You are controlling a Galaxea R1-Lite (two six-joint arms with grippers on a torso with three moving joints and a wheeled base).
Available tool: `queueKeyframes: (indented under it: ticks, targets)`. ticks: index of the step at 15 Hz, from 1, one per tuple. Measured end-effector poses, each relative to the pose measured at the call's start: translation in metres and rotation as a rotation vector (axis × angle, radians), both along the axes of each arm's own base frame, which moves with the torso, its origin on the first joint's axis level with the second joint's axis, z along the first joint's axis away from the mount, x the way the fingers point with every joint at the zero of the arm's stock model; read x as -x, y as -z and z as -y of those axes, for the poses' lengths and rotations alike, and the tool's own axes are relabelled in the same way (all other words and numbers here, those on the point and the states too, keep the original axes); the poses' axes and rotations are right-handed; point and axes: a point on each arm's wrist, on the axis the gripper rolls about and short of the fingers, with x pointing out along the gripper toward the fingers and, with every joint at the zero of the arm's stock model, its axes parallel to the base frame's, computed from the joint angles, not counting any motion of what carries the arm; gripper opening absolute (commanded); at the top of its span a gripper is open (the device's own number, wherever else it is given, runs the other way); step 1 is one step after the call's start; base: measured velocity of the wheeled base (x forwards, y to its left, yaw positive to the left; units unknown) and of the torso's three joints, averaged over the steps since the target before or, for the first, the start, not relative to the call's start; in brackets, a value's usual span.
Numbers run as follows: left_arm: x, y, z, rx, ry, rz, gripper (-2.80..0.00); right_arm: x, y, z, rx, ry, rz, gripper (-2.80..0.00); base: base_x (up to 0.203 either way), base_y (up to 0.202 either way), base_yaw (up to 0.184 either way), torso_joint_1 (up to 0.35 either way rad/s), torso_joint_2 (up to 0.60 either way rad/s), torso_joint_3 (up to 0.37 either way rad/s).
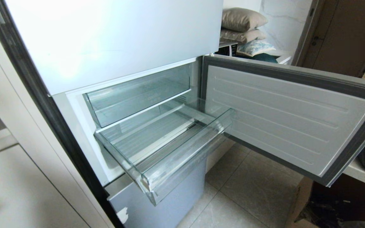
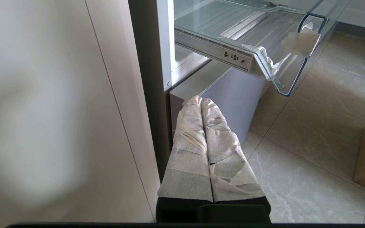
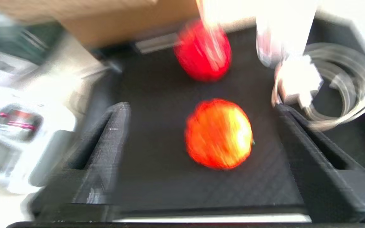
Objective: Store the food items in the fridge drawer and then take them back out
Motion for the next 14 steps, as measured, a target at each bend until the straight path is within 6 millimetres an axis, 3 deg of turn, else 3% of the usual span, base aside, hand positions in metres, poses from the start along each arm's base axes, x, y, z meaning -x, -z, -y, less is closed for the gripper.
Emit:
queueKeyframes:
  ticks: [3, 6, 8, 10, 12, 14]
  targets:
    - [0.0, 0.0, 0.0, 0.0, 0.0, 0.0, -2.8, 0.023, -0.06, -0.062, 0.119, -0.015, 0.067, -2.8, 0.0, 0.0, 0.0, 0.0, 0.0, 0.0]
    - [0.0, 0.0, 0.0, 0.0, 0.0, 0.0, -2.8, 0.021, -0.095, -0.161, 0.249, -0.202, 0.129, -2.8, 0.0, 0.0, 0.0, 0.0, 0.0, 0.0]
    - [0.0, 0.0, 0.0, 0.0, 0.0, 0.0, -2.8, 0.017, -0.089, -0.235, 0.322, -0.444, 0.137, -2.8, 0.0, 0.0, 0.0, 0.0, 0.0, 0.0]
    - [0.0, 0.0, 0.0, 0.0, 0.0, 0.0, -2.8, 0.032, -0.057, -0.294, 0.391, -0.702, 0.103, -2.8, 0.0, 0.0, 0.0, 0.0, 0.0, 0.0]
    - [0.0, 0.0, 0.0, 0.0, 0.0, 0.0, -2.8, 0.053, -0.026, -0.322, 0.466, -0.865, 0.065, -2.8, 0.0, 0.0, 0.0, 0.0, 0.0, 0.0]
    - [0.0, 0.0, 0.0, 0.0, 0.0, 0.0, -2.8, 0.066, -0.011, -0.334, 0.499, -0.938, 0.062, -2.8, 0.0, 0.0, 0.0, 0.0, 0.0, 0.0]
